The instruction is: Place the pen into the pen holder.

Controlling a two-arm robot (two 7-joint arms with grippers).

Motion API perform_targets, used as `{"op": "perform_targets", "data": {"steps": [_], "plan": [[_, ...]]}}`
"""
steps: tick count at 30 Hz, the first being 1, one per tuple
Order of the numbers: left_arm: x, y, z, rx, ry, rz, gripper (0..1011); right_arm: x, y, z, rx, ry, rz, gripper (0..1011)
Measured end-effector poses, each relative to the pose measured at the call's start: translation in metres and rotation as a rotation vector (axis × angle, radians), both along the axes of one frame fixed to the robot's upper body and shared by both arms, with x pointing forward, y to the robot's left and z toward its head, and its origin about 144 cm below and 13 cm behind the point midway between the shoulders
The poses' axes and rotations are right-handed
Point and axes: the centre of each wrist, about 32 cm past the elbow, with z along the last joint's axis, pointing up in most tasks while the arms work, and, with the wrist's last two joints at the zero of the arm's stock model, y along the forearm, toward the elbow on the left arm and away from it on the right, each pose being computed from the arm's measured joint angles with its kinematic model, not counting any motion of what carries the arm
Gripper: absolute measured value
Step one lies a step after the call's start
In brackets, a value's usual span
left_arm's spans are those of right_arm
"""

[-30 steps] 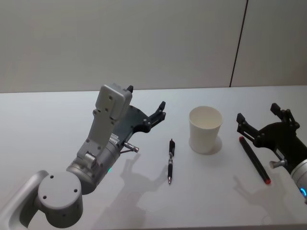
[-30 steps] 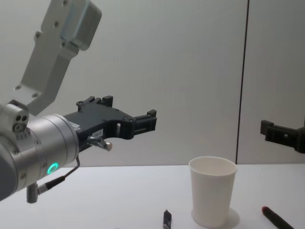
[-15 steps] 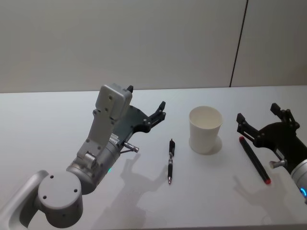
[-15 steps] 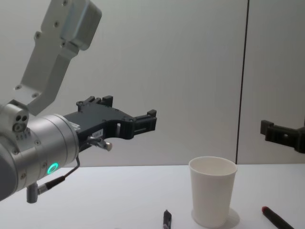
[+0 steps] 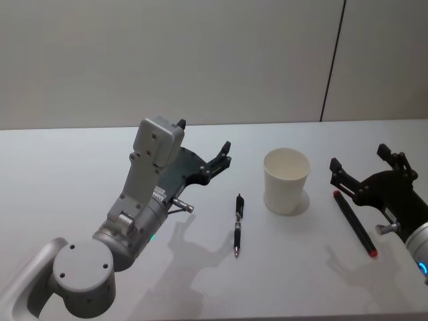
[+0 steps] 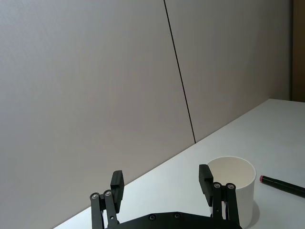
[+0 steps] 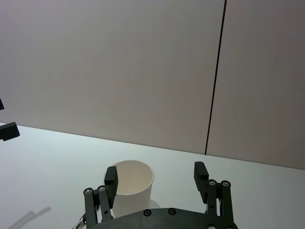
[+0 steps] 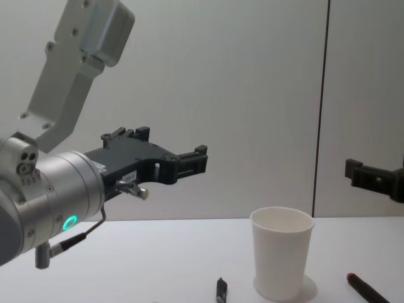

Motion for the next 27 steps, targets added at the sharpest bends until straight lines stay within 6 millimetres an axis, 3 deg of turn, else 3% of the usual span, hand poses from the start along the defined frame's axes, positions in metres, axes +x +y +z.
{"op": "perform_targets", "data": {"steps": [16, 27], "plan": [[0.0, 0.0, 0.0, 0.0, 0.0, 0.0, 1000, 0.001, -0.002, -0.001, -0.004, 0.012, -0.006, 1001], [0.0, 0.0, 0.0, 0.0, 0.0, 0.0, 1000, 0.013, -0.013, -0.007, -0.015, 0.099, -0.08, 1002]]}}
